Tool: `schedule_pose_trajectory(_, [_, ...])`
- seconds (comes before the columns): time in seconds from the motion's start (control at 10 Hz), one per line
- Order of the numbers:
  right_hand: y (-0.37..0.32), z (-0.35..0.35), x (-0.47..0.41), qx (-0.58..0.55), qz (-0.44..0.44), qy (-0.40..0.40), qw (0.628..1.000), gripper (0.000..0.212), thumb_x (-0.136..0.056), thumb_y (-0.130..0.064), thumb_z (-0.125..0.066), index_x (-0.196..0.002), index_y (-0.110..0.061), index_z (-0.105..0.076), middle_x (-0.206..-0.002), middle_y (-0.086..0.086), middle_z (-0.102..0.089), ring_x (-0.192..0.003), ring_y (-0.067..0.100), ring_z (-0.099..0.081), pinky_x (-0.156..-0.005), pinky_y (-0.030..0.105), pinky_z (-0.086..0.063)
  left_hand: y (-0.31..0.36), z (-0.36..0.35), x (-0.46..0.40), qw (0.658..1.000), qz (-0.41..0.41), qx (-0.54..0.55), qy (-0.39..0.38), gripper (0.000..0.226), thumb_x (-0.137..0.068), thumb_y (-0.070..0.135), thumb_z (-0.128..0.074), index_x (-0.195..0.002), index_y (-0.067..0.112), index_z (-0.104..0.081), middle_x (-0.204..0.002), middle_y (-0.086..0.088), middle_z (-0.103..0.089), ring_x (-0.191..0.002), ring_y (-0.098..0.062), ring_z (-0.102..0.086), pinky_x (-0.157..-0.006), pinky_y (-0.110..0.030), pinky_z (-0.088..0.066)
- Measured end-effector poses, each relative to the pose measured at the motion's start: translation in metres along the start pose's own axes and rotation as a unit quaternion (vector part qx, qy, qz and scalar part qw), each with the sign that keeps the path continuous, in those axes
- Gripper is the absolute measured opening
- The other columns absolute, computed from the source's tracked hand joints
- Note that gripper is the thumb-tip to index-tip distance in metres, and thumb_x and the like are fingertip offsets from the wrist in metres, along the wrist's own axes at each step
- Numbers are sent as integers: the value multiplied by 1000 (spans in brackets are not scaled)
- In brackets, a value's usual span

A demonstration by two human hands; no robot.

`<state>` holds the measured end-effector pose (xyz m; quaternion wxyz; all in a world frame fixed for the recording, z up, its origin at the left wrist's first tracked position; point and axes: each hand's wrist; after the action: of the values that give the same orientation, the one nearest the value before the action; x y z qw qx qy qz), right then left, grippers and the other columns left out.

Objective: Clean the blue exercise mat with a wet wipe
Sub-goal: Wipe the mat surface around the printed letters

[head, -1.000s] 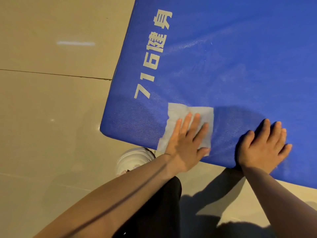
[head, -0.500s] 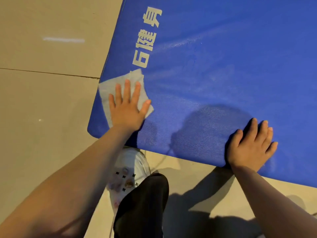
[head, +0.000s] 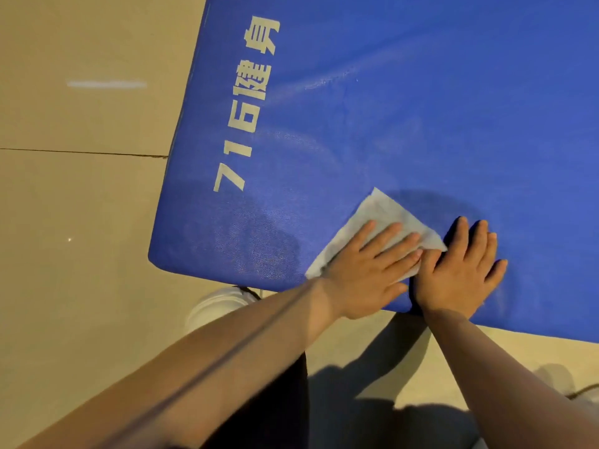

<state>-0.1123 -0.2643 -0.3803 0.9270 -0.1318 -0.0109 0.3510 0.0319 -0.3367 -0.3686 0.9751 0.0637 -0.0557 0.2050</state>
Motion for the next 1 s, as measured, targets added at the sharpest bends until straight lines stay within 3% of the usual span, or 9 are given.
schedule_pose_trajectory(0.2, [0, 0, -1, -7, 1, -13, 1000, 61, -94, -40, -26, -149, -14, -37, -159, 14, -28, -147, 33, -21, -117, 57, -10, -29, -2, 31, 999, 6, 47, 2, 55, -102, 49, -25, -147, 25, -46, -156, -2, -40, -146, -23, -32, -120, -43, -11])
schedule_pose_trajectory(0.3, [1, 0, -2, -9, 2, -22, 1000, 61, -96, -40, -27, -150, -14, -35, -160, 13, -25, -148, 32, -18, -117, 56, -8, -87, -4, 68, 985, 163, 35, 41, 61, -105, 54, -12, -149, 25, -42, -157, -4, -37, -145, -28, -34, -116, -48, -19])
schedule_pose_trajectory(0.4, [0, 0, -1, -4, 4, -20, 1000, 61, -96, -40, -26, -150, -14, -35, -160, 13, -25, -148, 32, -18, -117, 56, -8, -136, -1, 104, 943, 327, 50, 32, 68, -100, 58, -3, -157, 27, -22, -165, 0, -16, -152, -24, -12, -120, -45, -6])
schedule_pose_trajectory(0.5, [-1, 0, -2, -1, 3, -20, 1000, 60, -96, -40, -27, -149, -14, -35, -159, 14, -26, -148, 32, -18, -117, 56, -9, -131, 3, 95, 905, 418, 66, 38, 72, -94, 54, -1, -158, 23, -13, -166, -6, -8, -153, -31, -4, -120, -48, 1])
schedule_pose_trajectory(0.6, [-1, 0, -2, -1, 2, -16, 1000, 59, -96, -40, -28, -149, -14, -36, -159, 14, -27, -148, 32, -19, -117, 56, -9, -84, 6, 72, 926, 371, -4, 63, 65, -98, 47, -19, -154, 16, -32, -160, -17, -26, -147, -42, -23, -116, -55, -6])
schedule_pose_trajectory(0.7, [-1, 1, -2, 0, 0, -16, 1000, 60, -96, -40, -28, -149, -14, -36, -159, 13, -27, -148, 32, -18, -118, 56, -9, -38, -10, 60, 920, 220, -314, 82, 54, -101, 44, -26, -148, 24, -45, -155, -9, -40, -143, -36, -35, -116, -53, -19])
schedule_pose_trajectory(0.8, [-2, 1, -1, 0, 1, -16, 1000, 61, -95, -41, -27, -149, -14, -37, -159, 13, -27, -148, 32, -19, -117, 56, -9, 17, -23, 49, 938, 78, 317, 117, 53, -106, 43, -20, -152, 25, -38, -160, -5, -31, -149, -31, -24, -119, -52, -18])
schedule_pose_trajectory(0.9, [-1, -1, -1, 2, 1, -9, 1000, 61, -95, -42, -27, -149, -15, -37, -159, 13, -27, -148, 32, -20, -117, 56, -10, 29, -31, 59, 990, -2, 103, 91, 52, -103, 40, -36, -152, 22, -39, -160, -3, -31, -150, -28, -23, -119, -51, -19])
schedule_pose_trajectory(1.0, [-1, 0, -1, 1, 2, -16, 1000, 61, -95, -42, -27, -149, -14, -37, -159, 13, -27, -148, 32, -19, -117, 56, -10, 2, -21, 58, 990, -2, 106, 94, 51, -103, 42, -38, -150, 23, -43, -157, -2, -37, -149, -24, -25, -122, -45, -11])
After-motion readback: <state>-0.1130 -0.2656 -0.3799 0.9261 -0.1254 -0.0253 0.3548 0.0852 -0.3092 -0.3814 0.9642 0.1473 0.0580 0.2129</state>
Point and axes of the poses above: each hand's wrist, its own x-axis away from the middle knuckle, its own z-axis out of the back of the hand, y = z × x
